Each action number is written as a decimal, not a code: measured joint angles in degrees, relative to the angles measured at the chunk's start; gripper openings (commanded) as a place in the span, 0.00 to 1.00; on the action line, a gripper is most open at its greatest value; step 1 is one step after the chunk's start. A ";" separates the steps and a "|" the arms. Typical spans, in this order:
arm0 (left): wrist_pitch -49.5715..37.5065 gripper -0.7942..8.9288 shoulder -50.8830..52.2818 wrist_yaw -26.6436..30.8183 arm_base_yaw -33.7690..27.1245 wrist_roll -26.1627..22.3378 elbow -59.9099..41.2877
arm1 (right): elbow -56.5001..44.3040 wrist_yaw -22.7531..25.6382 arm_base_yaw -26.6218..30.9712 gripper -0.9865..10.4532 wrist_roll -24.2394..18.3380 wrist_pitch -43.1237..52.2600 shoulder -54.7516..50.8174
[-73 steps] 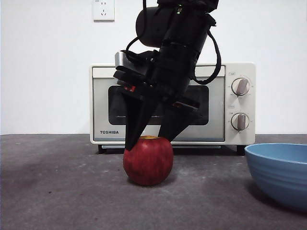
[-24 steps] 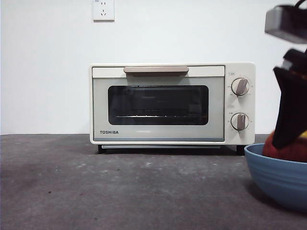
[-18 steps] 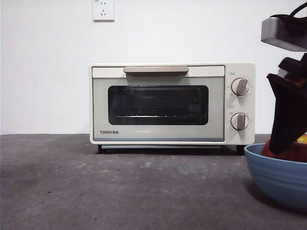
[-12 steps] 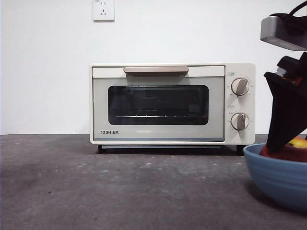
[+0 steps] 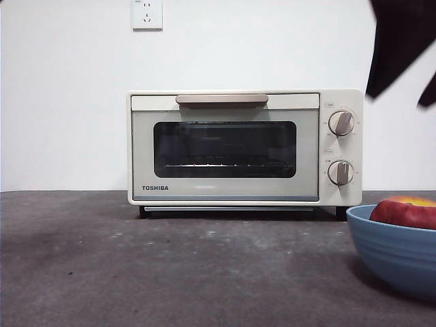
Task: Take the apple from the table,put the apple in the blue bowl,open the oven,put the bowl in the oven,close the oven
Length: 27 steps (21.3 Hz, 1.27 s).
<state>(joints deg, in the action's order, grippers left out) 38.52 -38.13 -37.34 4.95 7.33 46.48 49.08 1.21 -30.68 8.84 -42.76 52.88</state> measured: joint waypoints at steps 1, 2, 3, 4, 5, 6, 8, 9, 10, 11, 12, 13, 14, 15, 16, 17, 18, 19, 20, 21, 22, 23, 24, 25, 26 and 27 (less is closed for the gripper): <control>-2.27 0.09 -1.49 0.00 1.09 0.90 0.35 | 2.51 0.13 0.00 0.42 -0.24 -1.55 -0.61; -4.83 0.09 -3.32 0.02 2.36 1.51 1.11 | 5.11 0.13 0.00 0.42 -0.52 -2.40 -1.29; -7.61 0.09 -5.40 0.13 3.58 2.32 2.23 | 7.43 0.13 0.00 0.42 -0.70 -3.02 -2.03; -11.10 0.09 -8.20 1.07 5.05 3.10 3.82 | 9.49 0.13 0.00 0.42 -0.74 -4.26 -2.89; -13.88 0.09 -10.86 2.21 6.36 3.74 5.40 | 10.86 0.13 0.00 0.42 -0.57 -6.49 -3.85; -15.87 0.09 -13.88 3.19 7.74 4.09 7.28 | 11.21 0.13 0.00 0.42 -0.15 -9.31 -5.05; -18.75 0.09 -19.52 4.11 9.99 4.24 10.62 | 10.93 0.81 0.00 0.42 0.68 -14.34 -7.04; -19.69 0.09 -21.94 4.31 10.82 4.28 12.04 | 10.71 1.20 0.00 0.42 1.01 -15.15 -7.85; -21.05 0.09 -24.98 4.61 11.80 4.31 13.81 | 10.64 1.57 0.00 0.42 1.51 -15.78 -8.94; -21.77 0.09 -27.02 4.68 12.35 4.31 15.08 | 10.64 1.60 0.00 0.42 1.92 -15.89 -9.77; -22.67 0.09 -29.53 4.94 12.98 4.26 16.63 | 10.64 1.64 0.00 0.42 2.34 -15.91 -10.60; -23.74 0.09 -32.50 5.14 13.70 4.24 18.53 | 10.64 1.68 0.00 0.42 3.08 -16.39 -11.78; -24.00 0.09 -34.71 5.55 14.21 4.20 20.20 | 10.64 1.86 0.00 0.42 3.58 -17.09 -12.61; -24.17 0.09 -36.46 5.81 14.58 4.15 21.51 | 10.64 2.10 0.00 0.42 3.98 -17.81 -13.40; -24.28 0.09 -39.21 6.23 15.13 3.93 23.61 | 10.64 2.60 0.00 0.42 4.48 -18.53 -14.36; -24.30 0.09 -41.59 6.97 15.52 3.69 25.44 | 10.64 3.21 0.00 0.42 4.85 -19.06 -15.12; -24.41 0.09 -43.54 7.56 15.85 3.48 26.86 | 10.64 3.54 0.00 0.42 5.14 -19.37 -15.74; -24.50 0.09 -45.77 8.17 16.13 3.15 28.46 | 10.64 3.63 0.00 0.42 5.49 -19.63 -16.33; -24.63 0.09 -47.87 9.01 16.44 2.71 29.88 | 10.64 3.80 0.04 0.42 5.86 -19.78 -16.79; -24.65 0.09 -49.53 9.16 16.66 2.43 30.88 | 10.64 4.04 0.04 0.42 6.21 -19.80 -17.03; -24.65 0.09 -51.01 9.31 16.76 2.19 31.67 | 10.64 4.42 0.04 0.42 6.40 -19.80 -17.14; -24.65 0.09 -52.68 9.70 17.03 1.99 32.44 | 10.64 4.83 0.04 0.42 6.49 -19.80 -17.18; -24.70 0.09 -54.10 10.21 17.27 1.68 32.98 | 10.64 4.98 0.04 0.42 6.58 -19.82 -17.18; -25.14 0.09 -55.32 10.86 17.53 1.27 33.16 | 10.64 5.03 0.04 0.42 6.64 -19.82 -17.16; -25.53 0.09 -56.33 11.80 17.88 0.96 33.18 | 10.64 5.03 0.04 0.42 6.67 -19.82 -17.14; -25.99 0.09 -57.13 12.35 18.14 0.79 33.18 | 10.64 5.03 0.04 0.42 6.67 -19.82 -17.11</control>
<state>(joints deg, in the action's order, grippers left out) 12.53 -95.26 -24.99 23.09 8.12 79.66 59.72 6.24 -30.63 15.51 -62.59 35.77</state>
